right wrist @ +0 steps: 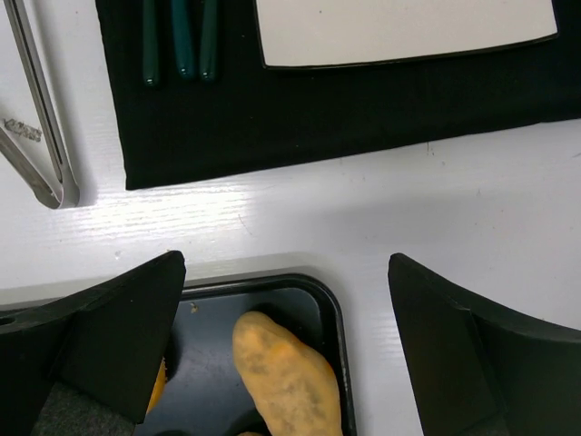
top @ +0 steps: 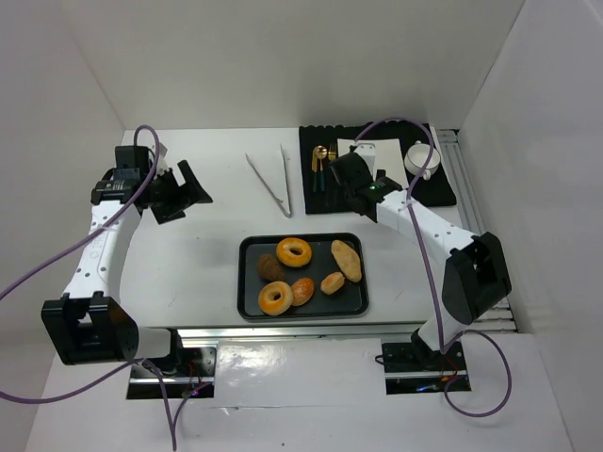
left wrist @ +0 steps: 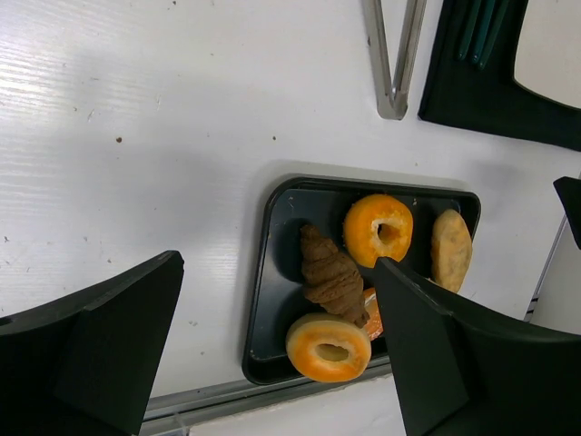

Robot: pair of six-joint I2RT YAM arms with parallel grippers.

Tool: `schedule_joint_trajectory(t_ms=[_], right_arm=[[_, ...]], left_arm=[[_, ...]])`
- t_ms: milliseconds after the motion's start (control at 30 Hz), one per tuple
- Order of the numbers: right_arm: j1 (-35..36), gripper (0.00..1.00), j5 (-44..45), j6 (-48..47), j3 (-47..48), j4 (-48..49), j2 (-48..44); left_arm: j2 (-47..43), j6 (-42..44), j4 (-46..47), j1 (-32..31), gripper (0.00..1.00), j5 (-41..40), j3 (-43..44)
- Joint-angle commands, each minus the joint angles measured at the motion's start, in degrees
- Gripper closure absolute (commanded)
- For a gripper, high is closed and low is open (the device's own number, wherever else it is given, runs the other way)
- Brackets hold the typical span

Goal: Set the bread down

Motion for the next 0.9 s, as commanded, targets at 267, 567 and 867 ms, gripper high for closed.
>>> schedule_joint_trajectory(t_ms=[267, 567, 867], right_arm=[[0.1, 0.0, -1.2, -1.7, 5.5, 4.1, 2.3], [5.3, 0.0, -16.0, -11.9, 19.9, 6.8, 16.6], [6.9, 0.0, -23.9, -18.7, 29.6, 8.9, 31.4]], left_arm=[[1.3, 1.5, 0.0, -0.1, 0.0, 1.4, 2.4], [1.3, 1.6, -0.5, -0.1, 0.0, 0.3, 2.4], [2.5, 1.6, -0.5, -0.1, 0.0, -0.3, 2.9]])
